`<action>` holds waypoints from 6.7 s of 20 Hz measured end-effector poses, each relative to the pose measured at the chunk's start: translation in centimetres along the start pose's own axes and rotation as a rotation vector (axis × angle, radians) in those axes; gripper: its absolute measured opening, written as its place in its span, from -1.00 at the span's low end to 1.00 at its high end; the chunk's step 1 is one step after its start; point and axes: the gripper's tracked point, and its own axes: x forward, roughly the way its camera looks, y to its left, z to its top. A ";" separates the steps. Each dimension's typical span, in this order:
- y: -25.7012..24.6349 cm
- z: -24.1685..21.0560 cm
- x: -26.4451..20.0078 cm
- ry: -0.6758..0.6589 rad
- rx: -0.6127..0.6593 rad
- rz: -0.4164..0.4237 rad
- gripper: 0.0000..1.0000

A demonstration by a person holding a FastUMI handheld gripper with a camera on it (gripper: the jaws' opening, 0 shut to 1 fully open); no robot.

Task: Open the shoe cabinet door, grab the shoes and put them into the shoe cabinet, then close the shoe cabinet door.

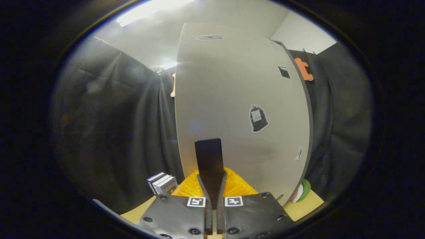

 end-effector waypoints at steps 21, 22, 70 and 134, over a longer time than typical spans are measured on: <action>-11.4 1.8 -11.6 0.034 0.000 0.079 -0.88; -12.3 1.7 -11.9 0.032 -0.002 0.066 -0.89; -3.1 -33.7 -10.0 0.411 0.065 -0.127 -0.45; -3.7 -19.0 -0.2 0.289 0.239 -0.176 -0.96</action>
